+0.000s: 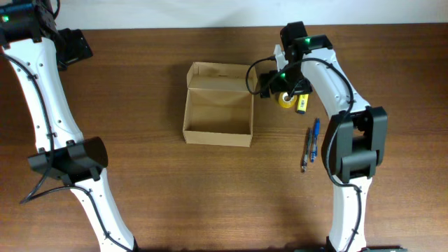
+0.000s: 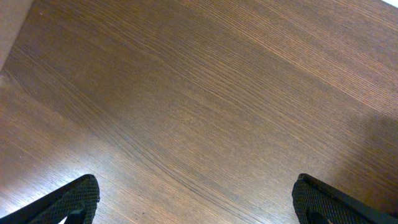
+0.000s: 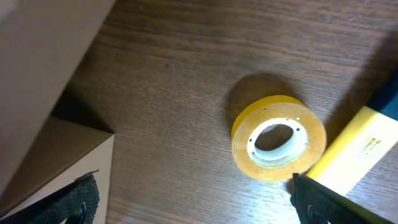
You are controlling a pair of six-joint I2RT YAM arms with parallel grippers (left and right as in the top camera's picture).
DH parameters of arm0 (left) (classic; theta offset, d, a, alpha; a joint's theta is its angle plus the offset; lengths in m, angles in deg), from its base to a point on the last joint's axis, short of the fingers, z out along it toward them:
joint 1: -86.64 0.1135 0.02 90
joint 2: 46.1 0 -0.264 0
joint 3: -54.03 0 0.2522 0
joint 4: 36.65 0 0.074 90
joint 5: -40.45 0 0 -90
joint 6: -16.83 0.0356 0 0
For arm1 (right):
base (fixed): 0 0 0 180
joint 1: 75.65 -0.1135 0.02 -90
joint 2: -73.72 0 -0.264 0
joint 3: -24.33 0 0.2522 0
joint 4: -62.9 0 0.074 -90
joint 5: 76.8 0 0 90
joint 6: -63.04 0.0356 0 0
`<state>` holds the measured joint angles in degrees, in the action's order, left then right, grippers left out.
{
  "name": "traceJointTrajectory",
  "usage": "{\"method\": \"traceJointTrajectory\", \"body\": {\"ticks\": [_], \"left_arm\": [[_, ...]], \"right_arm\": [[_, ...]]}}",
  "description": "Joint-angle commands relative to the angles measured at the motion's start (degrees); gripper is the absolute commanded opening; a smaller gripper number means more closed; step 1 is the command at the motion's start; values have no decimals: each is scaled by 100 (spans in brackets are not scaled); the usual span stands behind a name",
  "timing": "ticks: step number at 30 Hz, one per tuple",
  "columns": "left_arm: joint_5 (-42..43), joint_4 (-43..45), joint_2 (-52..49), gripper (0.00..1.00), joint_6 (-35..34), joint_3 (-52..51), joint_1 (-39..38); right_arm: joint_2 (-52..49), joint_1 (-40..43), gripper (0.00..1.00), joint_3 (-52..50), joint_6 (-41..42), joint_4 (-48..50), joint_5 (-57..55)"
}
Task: Pack container
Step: 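Move the right gripper over the tape roll and grasp it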
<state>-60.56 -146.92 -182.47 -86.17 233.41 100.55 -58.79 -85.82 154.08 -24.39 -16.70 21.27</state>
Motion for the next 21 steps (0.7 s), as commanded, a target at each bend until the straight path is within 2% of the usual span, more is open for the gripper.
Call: {"method": "traceJointTrajectory", "body": {"ticks": [1, 9, 15, 21], "left_arm": [[-39, -15, 173, 100, 87, -26, 24], [-39, -15, 173, 100, 87, -26, 24], [-39, -15, 173, 100, 87, -26, 24], [-39, -15, 173, 100, 87, -26, 24]], "right_arm": [[-271, -26, 97, 28, -61, -42, 35], [-330, -26, 83, 26, -61, 11, -129], [-376, -26, 79, 26, -81, 26, -302], [-540, -26, 79, 26, -79, 50, -319]]}}
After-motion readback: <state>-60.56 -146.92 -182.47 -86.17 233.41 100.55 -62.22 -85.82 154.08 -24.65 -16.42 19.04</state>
